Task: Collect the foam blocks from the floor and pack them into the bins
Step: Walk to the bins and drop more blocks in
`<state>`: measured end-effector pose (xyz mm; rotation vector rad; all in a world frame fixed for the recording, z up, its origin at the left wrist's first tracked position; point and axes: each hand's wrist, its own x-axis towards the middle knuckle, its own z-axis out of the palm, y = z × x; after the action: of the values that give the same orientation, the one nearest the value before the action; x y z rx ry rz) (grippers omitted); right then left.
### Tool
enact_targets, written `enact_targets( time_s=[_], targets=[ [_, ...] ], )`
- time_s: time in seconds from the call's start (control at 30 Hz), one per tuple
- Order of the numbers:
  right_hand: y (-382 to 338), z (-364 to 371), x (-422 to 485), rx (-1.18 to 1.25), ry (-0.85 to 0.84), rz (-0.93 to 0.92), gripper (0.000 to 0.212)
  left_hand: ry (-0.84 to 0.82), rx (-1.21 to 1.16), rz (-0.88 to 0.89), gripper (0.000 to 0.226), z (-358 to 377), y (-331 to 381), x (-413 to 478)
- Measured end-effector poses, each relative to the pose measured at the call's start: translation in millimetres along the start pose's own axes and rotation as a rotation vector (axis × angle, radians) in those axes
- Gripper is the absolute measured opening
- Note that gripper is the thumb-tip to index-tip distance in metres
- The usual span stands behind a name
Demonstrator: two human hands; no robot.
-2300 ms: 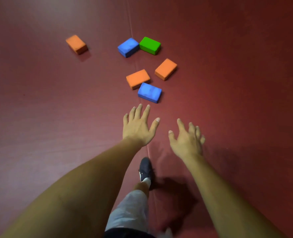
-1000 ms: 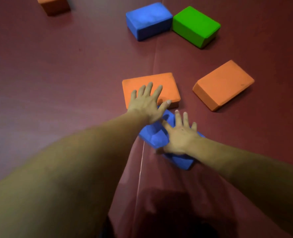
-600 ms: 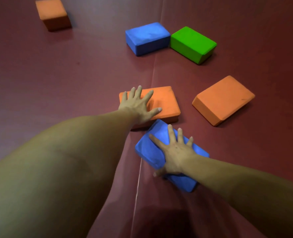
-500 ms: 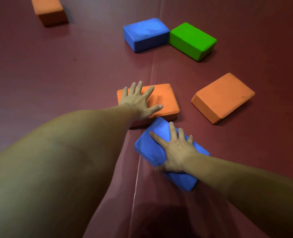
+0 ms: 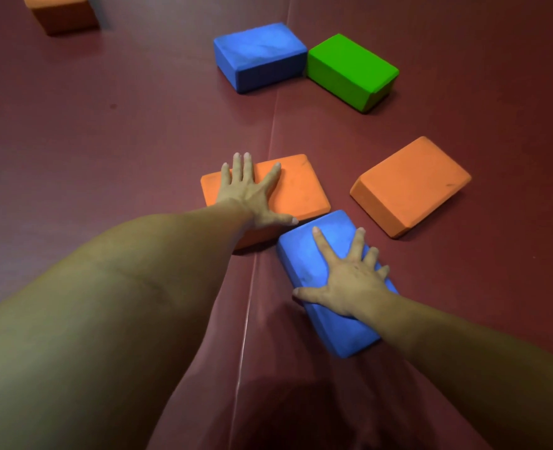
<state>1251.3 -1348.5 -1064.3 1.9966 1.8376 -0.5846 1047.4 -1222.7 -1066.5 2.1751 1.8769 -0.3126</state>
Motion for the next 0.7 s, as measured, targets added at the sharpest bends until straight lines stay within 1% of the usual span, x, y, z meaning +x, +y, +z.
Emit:
enact_targets(
  time_s=[0.1,0.17,0.23,0.27,0.37,0.4,0.47,0.53,0.6,0.7],
  targets=[
    [0,-1,0,0.007,-0.002,-0.003,0.124,-0.032,-0.007,-0.010,0.134,1,-1,2],
    [0,-1,0,-0.001,-0.008,0.000,0.124,-0.001,0.042,-0.045,0.135,1,0,-2],
    [-1,-1,-1,-0.025,-0.008,0.007,0.123,0.048,0.089,-0.133,0.136,0,2,-8],
    [-3,-2,-1,-0.032,-0.003,0.019,0.122,0.045,0.102,-0.186,0.136,-2,3,-11],
    [-16,-5,1,0.004,0.011,0.106,0.122,-0.042,0.110,-0.288,0.136,-5,4,-17],
    [-22,-7,2,0.030,0.009,0.138,0.123,-0.056,0.094,-0.286,0.136,-4,2,-19],
    [-27,-9,4,0.075,0.020,0.173,0.125,-0.030,0.038,-0.221,0.136,-2,-3,-18],
    [-27,-7,6,0.074,0.067,0.165,0.125,-0.021,-0.029,-0.160,0.138,2,-11,-17],
    [-22,-4,7,0.059,0.116,0.143,0.121,-0.054,-0.064,-0.128,0.142,7,-16,-16],
    [-16,3,10,0.080,0.129,0.108,0.114,-0.044,-0.082,-0.113,0.144,14,-17,-14]
  ],
)
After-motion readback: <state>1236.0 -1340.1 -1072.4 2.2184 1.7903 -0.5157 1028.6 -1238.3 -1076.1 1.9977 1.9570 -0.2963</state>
